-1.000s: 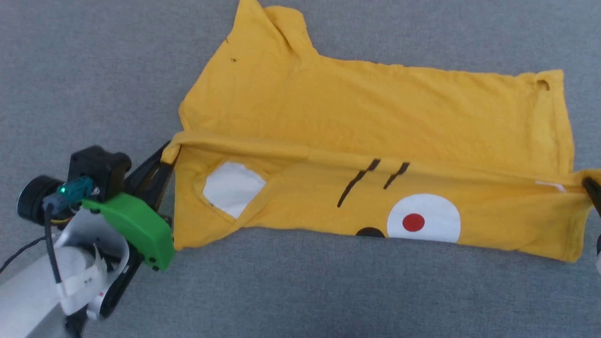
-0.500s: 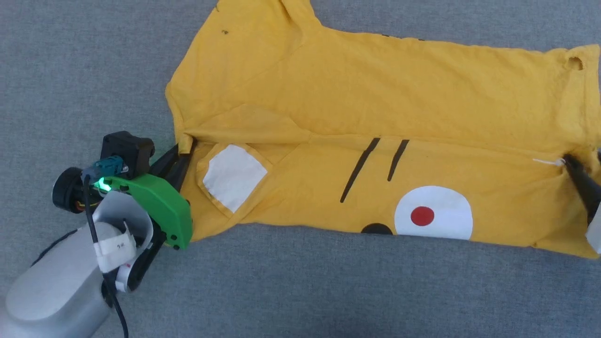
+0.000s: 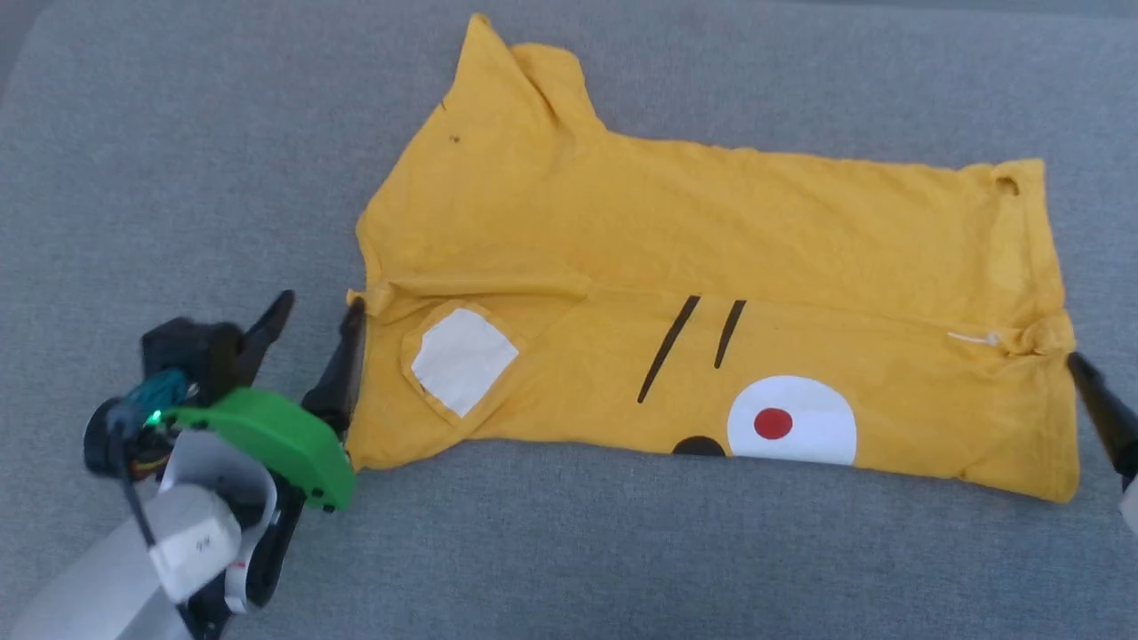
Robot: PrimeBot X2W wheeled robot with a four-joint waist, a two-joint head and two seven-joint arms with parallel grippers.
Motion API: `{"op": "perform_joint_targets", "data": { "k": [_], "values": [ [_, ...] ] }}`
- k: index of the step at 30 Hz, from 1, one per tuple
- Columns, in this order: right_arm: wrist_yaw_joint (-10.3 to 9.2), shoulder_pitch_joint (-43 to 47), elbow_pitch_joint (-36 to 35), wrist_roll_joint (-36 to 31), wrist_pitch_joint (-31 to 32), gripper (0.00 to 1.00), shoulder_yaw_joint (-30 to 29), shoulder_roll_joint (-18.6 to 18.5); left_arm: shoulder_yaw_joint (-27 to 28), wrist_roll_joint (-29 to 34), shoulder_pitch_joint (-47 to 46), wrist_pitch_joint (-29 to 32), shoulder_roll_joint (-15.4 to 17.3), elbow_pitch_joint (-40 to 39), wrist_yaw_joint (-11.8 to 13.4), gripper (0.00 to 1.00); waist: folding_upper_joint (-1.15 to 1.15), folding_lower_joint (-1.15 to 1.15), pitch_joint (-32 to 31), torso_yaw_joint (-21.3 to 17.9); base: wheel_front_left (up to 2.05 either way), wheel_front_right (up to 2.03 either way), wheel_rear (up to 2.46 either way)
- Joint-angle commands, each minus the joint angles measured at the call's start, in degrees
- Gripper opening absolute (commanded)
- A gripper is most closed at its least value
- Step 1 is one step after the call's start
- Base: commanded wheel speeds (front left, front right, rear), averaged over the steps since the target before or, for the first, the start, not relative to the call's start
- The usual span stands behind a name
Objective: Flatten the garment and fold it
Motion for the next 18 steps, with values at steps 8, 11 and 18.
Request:
{"op": "perform_joint_targets", "data": {
  "k": [8, 11, 18],
  "values": [
    [-0.09, 7.6, -6.0, -10.0, -13.5, 1.0, -5.6, 10.1, 7.9, 3.6, 12.6, -8.4, -2.5, -7.6, 10.1, 1.0, 0.0, 0.0, -6.8, 0.1, 0.0, 0.0, 0.0],
    [-0.09, 9.8, -6.7, -13.8, -19.3, 1.0, -6.8, 14.4, 13.7, 9.4, 17.7, -8.5, -7.0, -11.0, 12.4, 1.0, 0.0, 0.0, -7.7, 0.2, 0.0, 0.0, 0.0],
    [-0.09, 13.0, -4.7, -17.7, -28.0, 1.0, -7.3, 18.1, 22.6, 19.9, 29.7, -8.5, -16.6, -12.7, 10.8, 1.0, 0.0, 0.0, -9.3, 0.5, 0.0, 0.0, 0.0]
  ]
}}
